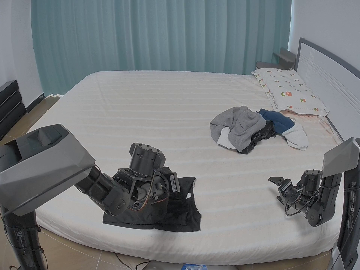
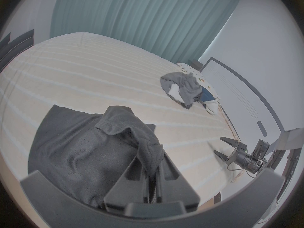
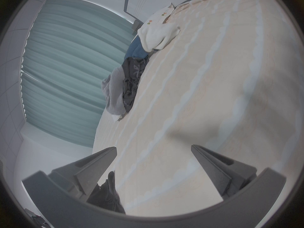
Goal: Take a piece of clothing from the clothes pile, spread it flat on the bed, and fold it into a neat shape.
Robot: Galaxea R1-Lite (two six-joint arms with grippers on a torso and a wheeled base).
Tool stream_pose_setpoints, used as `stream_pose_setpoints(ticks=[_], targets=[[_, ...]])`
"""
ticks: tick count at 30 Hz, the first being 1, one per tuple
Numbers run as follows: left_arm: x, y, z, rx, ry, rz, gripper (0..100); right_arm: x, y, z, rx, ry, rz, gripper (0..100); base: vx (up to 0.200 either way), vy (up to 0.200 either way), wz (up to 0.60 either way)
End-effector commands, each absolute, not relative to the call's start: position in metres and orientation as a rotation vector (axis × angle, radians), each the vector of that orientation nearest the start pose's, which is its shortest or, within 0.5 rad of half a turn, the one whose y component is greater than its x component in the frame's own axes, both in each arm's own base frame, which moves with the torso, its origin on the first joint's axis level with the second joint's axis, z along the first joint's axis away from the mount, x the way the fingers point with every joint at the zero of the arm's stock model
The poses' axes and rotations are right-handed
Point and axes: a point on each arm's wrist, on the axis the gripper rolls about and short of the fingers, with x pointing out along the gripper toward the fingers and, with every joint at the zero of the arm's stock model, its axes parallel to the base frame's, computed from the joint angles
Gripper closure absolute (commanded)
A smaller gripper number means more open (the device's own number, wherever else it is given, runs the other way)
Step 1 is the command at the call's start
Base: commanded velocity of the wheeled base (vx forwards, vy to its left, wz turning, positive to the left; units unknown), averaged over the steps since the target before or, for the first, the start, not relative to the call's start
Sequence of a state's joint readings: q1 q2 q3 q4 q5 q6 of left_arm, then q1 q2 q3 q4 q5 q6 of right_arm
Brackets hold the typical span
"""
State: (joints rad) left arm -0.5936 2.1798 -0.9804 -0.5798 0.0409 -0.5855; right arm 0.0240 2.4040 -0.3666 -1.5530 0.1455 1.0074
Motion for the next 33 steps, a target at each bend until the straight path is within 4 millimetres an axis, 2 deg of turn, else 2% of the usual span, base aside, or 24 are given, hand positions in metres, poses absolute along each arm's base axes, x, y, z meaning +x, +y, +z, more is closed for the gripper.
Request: stream_pose_setpoints(ticks=[1, 5, 6, 11, 15, 18, 23, 26, 29, 30, 33], targets=[[0.329, -0.228, 0.038, -0.348, 0.737, -0.343, 100, 0.302, 0.011, -0.035, 1.014, 0.519, -0.087, 0, 0.0, 0.0, 0.0], [0.332, -0.233, 0.03, -0.359, 0.739, -0.304, 100, 0.301, 0.011, -0.035, 1.014, 0.521, -0.088, 0, 0.0, 0.0, 0.0], [0.332, -0.234, 0.028, -0.36, 0.74, -0.301, 0, 0.301, 0.011, -0.035, 1.014, 0.521, -0.088, 0, 0.0, 0.0, 0.0], [0.331, -0.235, 0.028, -0.383, 0.75, -0.292, 0, 0.301, 0.011, -0.035, 1.014, 0.521, -0.088, 0, 0.0, 0.0, 0.0], [0.32, -0.234, 0.025, -0.385, 0.776, -0.288, 0, 0.301, 0.011, -0.035, 1.014, 0.521, -0.088, 0, 0.0, 0.0, 0.0], [0.31, -0.226, 0.034, -0.39, 0.777, -0.285, 0, 0.301, 0.011, -0.036, 1.012, 0.523, -0.087, 0, 0.0, 0.0, 0.0], [0.294, -0.203, 0.047, -0.48, 0.777, -0.241, 0, 0.301, 0.011, -0.036, 1.012, 0.524, -0.088, 0, 0.0, 0.0, 0.0], [0.286, -0.182, 0.054, -0.553, 0.754, -0.22, 0, 0.3, 0.012, -0.036, 1.009, 0.526, -0.086, 0, -0.067, 0.0, 0.0], [0.283, -0.177, 0.053, -0.565, 0.756, -0.215, 0, 0.3, 0.013, -0.036, 1.006, 0.53, -0.082, 0, -0.2, 0.0, 0.0], [0.278, -0.158, 0.045, -0.616, 0.759, -0.203, 0, 0.3, 0.015, -0.035, 1.004, 0.53, -0.08, 0, -0.2, 0.0, 0.0], [0.276, -0.141, 0.037, -0.677, 0.769, -0.181, 0, 0.298, 0.024, -0.034, 0.992, 0.539, -0.06, 0, -0.067, 0.0, 0.0]])
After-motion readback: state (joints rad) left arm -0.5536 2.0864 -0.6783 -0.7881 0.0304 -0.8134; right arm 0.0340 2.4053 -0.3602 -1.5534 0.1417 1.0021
